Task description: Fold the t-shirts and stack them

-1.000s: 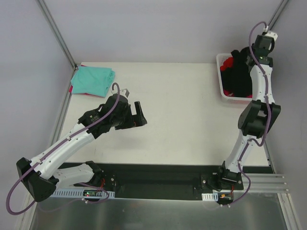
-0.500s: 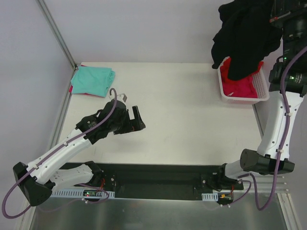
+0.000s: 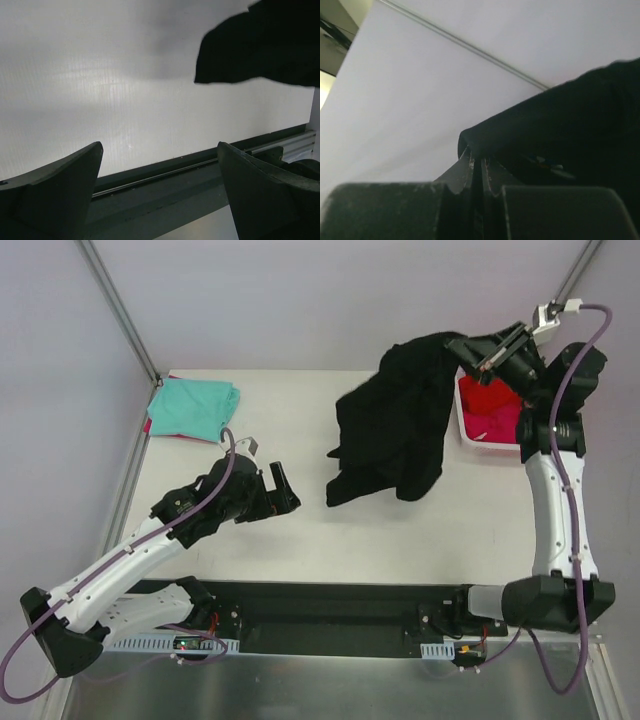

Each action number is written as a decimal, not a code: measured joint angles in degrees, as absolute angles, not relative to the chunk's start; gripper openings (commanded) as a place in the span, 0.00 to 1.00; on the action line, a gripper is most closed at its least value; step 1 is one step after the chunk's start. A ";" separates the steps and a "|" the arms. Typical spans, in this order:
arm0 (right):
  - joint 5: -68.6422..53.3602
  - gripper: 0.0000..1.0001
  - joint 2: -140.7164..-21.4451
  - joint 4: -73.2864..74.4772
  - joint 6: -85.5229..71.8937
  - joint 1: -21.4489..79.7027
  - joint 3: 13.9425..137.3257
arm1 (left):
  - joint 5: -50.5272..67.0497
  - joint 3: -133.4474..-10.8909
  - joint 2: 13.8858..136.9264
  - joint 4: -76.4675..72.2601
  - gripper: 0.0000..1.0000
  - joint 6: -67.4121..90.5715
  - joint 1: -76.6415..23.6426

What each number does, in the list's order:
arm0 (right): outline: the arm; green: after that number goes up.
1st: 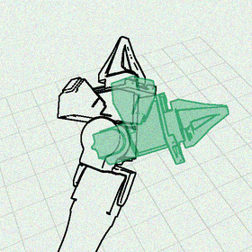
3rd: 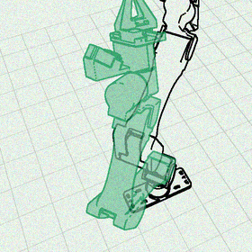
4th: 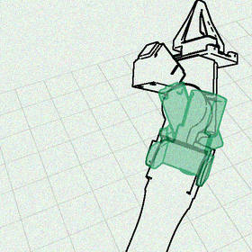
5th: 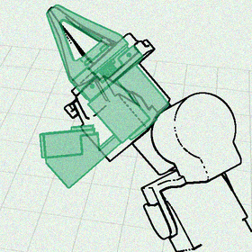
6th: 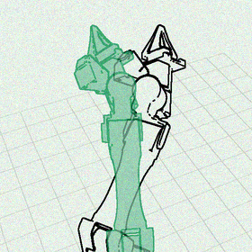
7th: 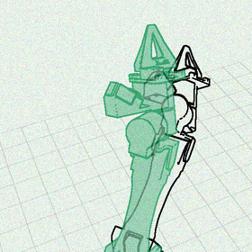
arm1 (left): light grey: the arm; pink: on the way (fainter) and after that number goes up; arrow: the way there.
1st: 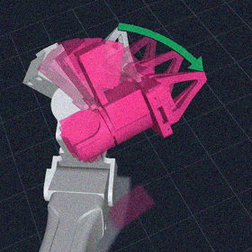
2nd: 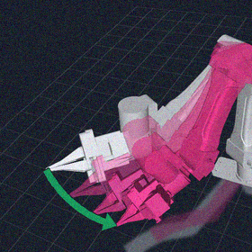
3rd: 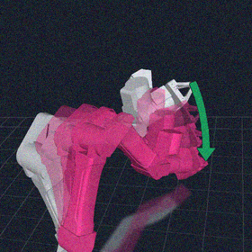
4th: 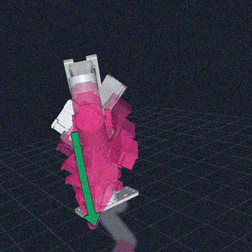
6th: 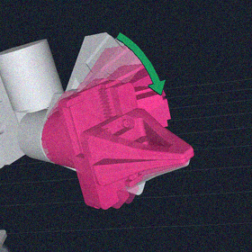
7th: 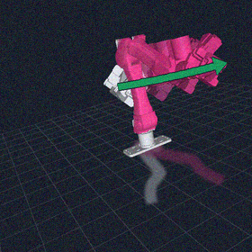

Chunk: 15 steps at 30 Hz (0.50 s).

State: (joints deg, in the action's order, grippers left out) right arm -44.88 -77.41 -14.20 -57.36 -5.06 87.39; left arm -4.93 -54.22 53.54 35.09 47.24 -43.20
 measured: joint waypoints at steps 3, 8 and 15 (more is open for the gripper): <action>-45.89 0.42 -69.65 -2.92 -50.74 -3.46 83.42 | -5.21 -53.71 53.21 35.03 0.98 47.46 -43.22; -47.57 0.66 -57.12 4.89 -43.70 -1.69 82.43 | -6.07 -53.69 53.23 34.98 0.97 47.59 -44.42; -47.97 0.68 -52.29 15.07 -34.70 -1.13 82.70 | -7.16 -54.06 53.80 34.96 0.97 47.86 -46.28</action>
State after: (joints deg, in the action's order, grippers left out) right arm -47.97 -52.29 15.07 -34.70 -1.13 82.70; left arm -7.16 -54.06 53.80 34.96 47.86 -46.28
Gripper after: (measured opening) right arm 0.688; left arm 0.975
